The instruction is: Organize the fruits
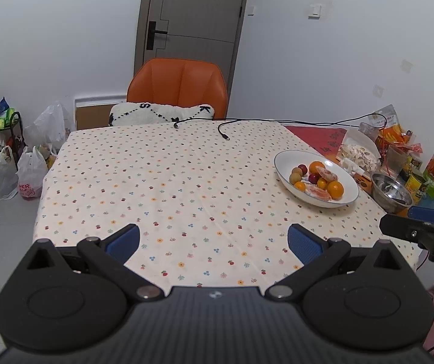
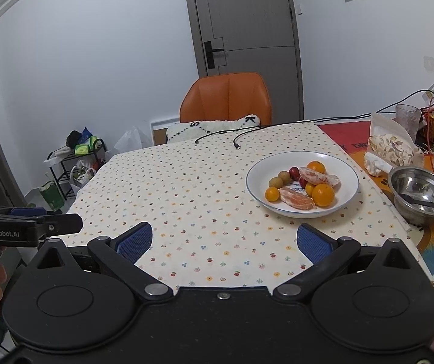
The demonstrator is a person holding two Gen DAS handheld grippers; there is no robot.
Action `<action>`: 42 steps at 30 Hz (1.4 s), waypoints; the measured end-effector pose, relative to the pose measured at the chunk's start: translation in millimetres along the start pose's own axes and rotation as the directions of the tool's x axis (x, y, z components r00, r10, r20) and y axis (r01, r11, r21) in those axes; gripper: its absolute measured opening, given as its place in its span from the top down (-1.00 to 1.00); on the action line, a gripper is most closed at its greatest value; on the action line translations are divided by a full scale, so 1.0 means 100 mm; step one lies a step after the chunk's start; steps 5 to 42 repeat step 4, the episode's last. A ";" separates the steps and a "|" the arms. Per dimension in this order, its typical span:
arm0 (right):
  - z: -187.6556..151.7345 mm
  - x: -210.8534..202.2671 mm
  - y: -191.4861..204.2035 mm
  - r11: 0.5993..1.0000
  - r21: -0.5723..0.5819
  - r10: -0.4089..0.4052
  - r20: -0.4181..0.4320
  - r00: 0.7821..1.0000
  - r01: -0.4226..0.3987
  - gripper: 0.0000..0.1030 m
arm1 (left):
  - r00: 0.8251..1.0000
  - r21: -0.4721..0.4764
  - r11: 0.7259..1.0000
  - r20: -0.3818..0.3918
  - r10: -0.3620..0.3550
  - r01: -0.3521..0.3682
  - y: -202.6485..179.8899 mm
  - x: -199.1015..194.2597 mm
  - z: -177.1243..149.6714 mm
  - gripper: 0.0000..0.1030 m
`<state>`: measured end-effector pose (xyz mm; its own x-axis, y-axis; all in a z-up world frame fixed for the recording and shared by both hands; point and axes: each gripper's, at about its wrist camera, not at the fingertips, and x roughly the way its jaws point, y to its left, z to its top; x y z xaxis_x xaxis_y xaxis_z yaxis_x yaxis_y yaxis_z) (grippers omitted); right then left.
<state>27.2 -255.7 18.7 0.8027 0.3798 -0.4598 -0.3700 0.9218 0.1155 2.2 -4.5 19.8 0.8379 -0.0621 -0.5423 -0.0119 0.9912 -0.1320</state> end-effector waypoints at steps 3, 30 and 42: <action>-0.01 0.01 -0.02 1.000 0.004 -0.001 -0.003 1.000 0.001 -1.00 | 1.000 -0.002 1.000 -0.001 -0.002 0.002 -0.01 0.01 0.00 -0.99; -0.01 0.01 -0.02 1.000 0.004 -0.002 -0.003 1.000 0.002 -1.00 | 1.000 -0.002 1.000 -0.002 -0.003 0.003 -0.01 0.02 0.00 -0.99; -0.01 0.01 -0.02 1.000 0.004 -0.002 -0.003 1.000 0.002 -1.00 | 1.000 -0.002 1.000 -0.002 -0.003 0.003 -0.01 0.02 0.00 -0.99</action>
